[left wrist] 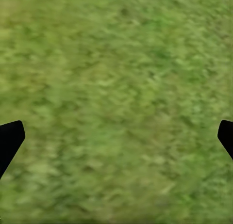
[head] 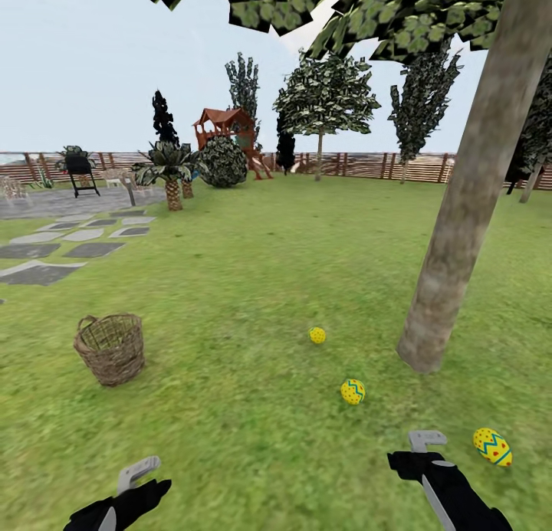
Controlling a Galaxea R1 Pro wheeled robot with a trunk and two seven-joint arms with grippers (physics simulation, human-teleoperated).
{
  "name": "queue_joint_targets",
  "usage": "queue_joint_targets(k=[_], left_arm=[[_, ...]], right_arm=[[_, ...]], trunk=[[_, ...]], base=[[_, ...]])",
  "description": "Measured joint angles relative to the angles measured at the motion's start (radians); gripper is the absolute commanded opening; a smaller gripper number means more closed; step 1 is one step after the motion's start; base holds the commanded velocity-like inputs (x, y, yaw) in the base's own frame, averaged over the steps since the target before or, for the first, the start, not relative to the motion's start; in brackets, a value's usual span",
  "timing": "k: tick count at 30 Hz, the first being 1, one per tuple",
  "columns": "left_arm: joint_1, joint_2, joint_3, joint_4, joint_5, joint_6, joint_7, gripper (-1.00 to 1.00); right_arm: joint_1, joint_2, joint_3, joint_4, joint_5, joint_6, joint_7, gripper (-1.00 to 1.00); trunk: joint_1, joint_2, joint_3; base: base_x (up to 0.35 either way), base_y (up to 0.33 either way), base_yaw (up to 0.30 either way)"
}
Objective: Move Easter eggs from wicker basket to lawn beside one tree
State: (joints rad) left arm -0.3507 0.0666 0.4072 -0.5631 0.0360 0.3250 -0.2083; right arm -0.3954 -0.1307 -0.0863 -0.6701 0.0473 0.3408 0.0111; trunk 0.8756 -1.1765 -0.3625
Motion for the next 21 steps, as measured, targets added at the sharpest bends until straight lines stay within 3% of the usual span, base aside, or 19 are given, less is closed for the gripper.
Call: queue_joint_targets(k=[17, 21], left_arm=[[0.000, 0.000, -0.001, 0.000, 0.000, 0.000, 0.000, 1.00], [0.000, 0.000, -0.003, 0.009, -0.001, 0.007, -0.001, 1.00]], right_arm=[[0.000, 0.012, 0.001, 0.002, 0.001, 0.001, 0.002, 1.00], [0.000, 0.011, 0.038, 0.031, 0.000, 0.001, 0.008, 1.00]], trunk=[[-0.065, 0.119, 0.053], [-0.081, 0.147, 0.066]], base=[[0.000, 0.000, 0.000], [0.000, 0.000, 0.000]])
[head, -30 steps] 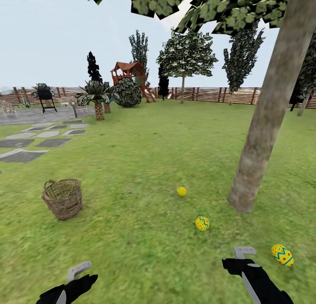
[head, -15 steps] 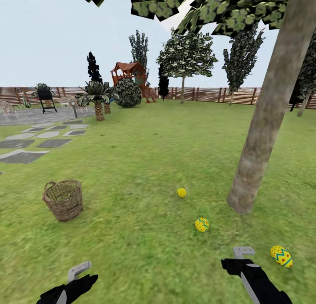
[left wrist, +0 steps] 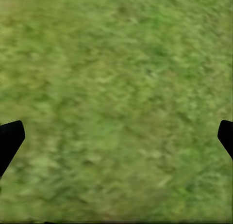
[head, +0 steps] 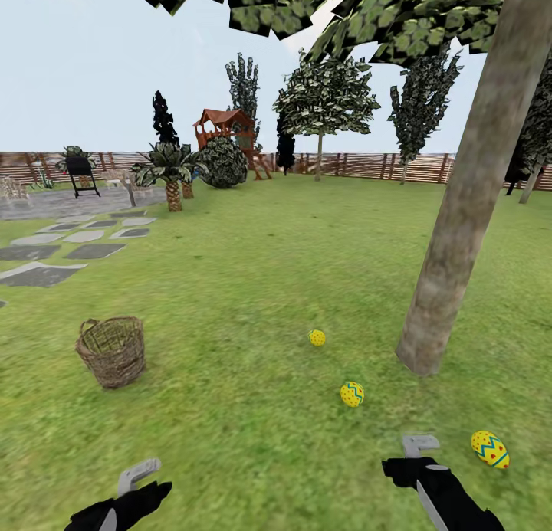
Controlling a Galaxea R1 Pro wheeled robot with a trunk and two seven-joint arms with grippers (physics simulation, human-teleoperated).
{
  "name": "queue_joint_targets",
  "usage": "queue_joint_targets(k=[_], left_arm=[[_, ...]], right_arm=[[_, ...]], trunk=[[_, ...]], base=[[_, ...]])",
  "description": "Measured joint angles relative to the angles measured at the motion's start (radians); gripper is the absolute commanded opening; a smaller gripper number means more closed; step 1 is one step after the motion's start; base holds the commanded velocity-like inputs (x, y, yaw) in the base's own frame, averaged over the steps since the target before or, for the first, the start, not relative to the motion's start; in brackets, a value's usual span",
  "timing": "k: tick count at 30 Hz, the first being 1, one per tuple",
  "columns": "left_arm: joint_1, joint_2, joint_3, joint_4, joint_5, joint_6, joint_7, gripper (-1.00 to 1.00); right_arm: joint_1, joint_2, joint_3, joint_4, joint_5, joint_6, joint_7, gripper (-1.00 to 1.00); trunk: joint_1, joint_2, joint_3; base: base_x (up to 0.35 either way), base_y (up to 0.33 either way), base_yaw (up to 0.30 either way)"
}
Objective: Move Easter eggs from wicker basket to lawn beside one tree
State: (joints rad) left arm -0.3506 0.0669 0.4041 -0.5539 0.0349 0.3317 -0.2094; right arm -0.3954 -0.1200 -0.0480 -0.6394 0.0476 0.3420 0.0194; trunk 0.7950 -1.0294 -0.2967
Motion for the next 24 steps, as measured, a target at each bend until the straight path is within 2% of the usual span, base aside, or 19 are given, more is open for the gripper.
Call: queue_joint_targets(k=[3, 12, 15, 17, 19, 24], left_arm=[[0.000, 0.004, 0.001, 0.013, 0.001, 0.003, 0.000, 1.00], [-0.002, 0.019, 0.002, 0.052, -0.001, 0.062, -0.002, 1.00], [-0.002, 0.038, 0.004, 0.072, -0.001, 0.074, -0.003, 1.00], [-0.002, 0.067, 0.005, 0.080, 0.000, 0.075, -0.006, 1.00], [-0.002, 0.082, 0.003, 0.080, -0.001, 0.069, -0.004, 1.00], [-0.002, 0.085, 0.000, 0.083, 0.000, 0.066, -0.003, 1.00]], right_arm=[[0.000, -0.002, 0.022, 0.038, 0.000, 0.000, 0.001, 1.00], [0.000, -0.004, 0.027, 0.052, -0.002, 0.007, 0.001, 1.00], [0.000, -0.003, 0.027, 0.060, -0.006, 0.007, 0.002, 1.00], [0.000, 0.000, 0.028, 0.061, -0.007, 0.006, 0.002, 1.00], [0.000, 0.001, 0.029, 0.060, -0.004, 0.005, 0.002, 1.00], [0.000, 0.001, 0.030, 0.058, -0.002, 0.005, 0.000, 1.00]], trunk=[[-0.012, 0.021, 0.009], [-0.046, 0.084, 0.038], [-0.058, 0.105, 0.047], [-0.065, 0.119, 0.053], [-0.073, 0.133, 0.060], [-0.092, 0.168, 0.075]], base=[[0.000, 0.000, 0.000], [0.000, 0.000, 0.000], [0.000, 0.000, 0.000], [0.000, 0.000, 0.000], [0.000, 0.000, 0.000], [0.000, 0.000, 0.000]])
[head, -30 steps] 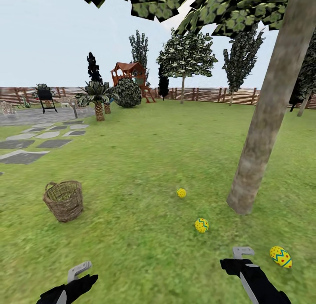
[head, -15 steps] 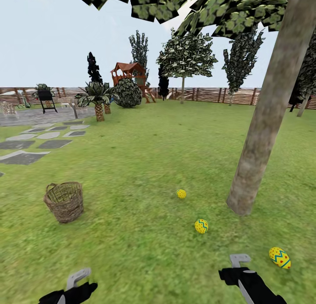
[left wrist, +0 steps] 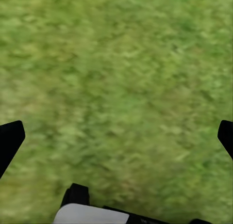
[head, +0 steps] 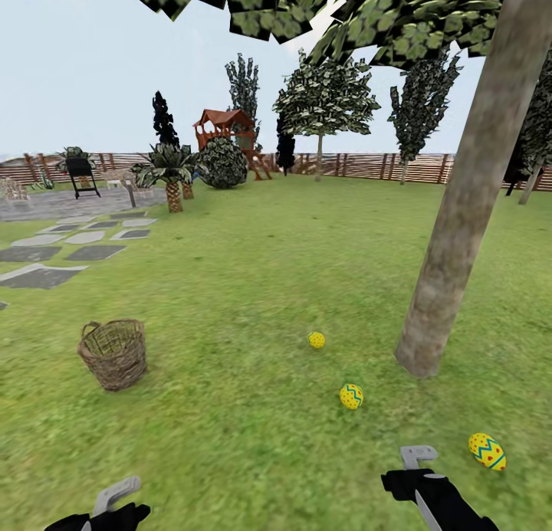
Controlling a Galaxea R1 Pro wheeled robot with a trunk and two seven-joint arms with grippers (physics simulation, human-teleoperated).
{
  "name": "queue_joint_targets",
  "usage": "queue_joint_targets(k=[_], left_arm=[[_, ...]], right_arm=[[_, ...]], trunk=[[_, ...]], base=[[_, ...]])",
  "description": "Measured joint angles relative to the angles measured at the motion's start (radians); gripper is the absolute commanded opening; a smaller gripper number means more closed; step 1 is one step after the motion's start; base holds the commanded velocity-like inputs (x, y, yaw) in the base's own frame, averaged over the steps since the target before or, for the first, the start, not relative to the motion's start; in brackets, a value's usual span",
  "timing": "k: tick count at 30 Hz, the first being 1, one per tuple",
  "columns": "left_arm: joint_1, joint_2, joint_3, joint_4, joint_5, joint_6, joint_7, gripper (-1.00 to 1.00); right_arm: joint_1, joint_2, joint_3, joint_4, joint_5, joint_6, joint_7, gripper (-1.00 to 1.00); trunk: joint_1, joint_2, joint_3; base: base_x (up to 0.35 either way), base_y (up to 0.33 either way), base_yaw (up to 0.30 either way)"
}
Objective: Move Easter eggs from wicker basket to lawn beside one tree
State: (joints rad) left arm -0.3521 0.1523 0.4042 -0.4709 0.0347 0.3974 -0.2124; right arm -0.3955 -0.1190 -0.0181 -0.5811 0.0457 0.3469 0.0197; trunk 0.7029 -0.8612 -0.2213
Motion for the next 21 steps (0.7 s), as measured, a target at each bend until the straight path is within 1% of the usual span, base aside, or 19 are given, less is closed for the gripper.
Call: queue_joint_targets(k=[11, 21], left_arm=[[0.000, 0.002, 0.007, 0.003, 0.004, -0.017, -0.001, 1.00], [0.000, 0.002, 0.004, 0.010, 0.002, -0.019, -0.001, 1.00]], right_arm=[[0.000, 0.001, 0.001, -0.003, 0.000, 0.000, -0.004, 1.00], [0.000, 0.002, 0.003, -0.001, 0.001, 0.000, -0.004, 1.00]], trunk=[[-0.042, 0.077, 0.035], [-0.081, 0.147, 0.066]], base=[[0.000, 0.000, 0.000], [0.000, 0.000, 0.000]])
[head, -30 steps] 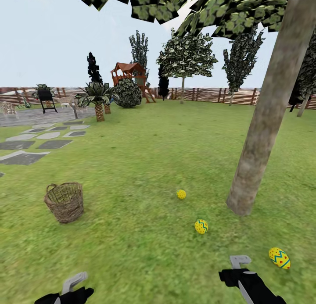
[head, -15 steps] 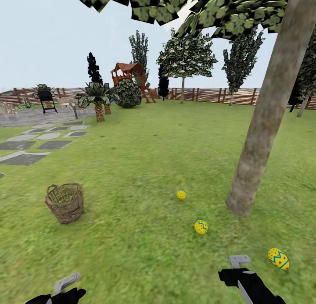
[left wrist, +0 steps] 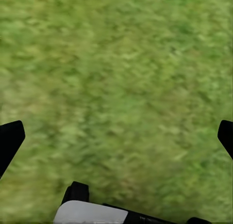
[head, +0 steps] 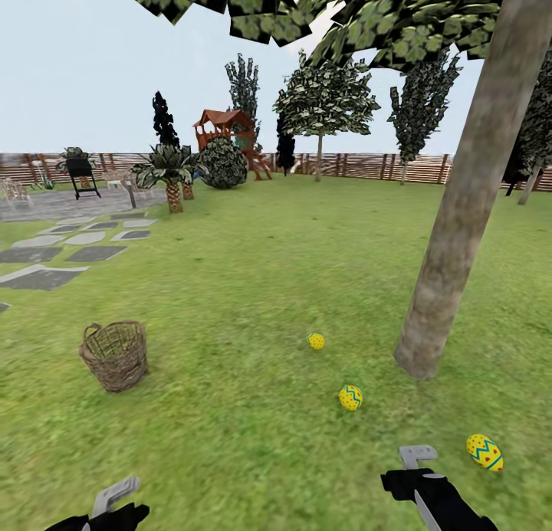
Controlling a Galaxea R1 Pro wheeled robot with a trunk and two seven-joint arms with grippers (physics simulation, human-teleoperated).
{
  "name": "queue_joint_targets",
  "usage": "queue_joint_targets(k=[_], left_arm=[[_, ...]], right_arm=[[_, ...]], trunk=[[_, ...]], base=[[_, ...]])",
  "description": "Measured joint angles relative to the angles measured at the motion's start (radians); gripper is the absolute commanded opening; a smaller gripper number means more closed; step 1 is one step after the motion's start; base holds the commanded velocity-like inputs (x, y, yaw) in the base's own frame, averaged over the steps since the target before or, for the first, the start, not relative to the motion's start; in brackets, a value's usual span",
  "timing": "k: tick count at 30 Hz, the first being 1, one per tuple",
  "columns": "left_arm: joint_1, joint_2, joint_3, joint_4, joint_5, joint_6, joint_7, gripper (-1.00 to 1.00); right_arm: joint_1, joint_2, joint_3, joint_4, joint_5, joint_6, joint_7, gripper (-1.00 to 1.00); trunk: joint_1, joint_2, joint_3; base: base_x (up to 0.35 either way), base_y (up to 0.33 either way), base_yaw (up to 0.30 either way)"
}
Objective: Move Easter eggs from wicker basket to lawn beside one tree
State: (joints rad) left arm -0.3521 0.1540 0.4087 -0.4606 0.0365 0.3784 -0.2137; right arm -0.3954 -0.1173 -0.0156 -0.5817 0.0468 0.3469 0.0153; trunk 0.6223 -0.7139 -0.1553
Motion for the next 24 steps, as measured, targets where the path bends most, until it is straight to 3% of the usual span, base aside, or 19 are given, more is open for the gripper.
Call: queue_joint_targets(k=[24], left_arm=[[0.000, 0.000, -0.002, 0.043, 0.001, 0.000, 0.000, 1.00]], right_arm=[[0.000, 0.007, 0.000, 0.002, 0.000, 0.003, -0.001, 1.00]], trunk=[[-0.092, 0.168, 0.076]], base=[[0.000, 0.000, 0.000]])
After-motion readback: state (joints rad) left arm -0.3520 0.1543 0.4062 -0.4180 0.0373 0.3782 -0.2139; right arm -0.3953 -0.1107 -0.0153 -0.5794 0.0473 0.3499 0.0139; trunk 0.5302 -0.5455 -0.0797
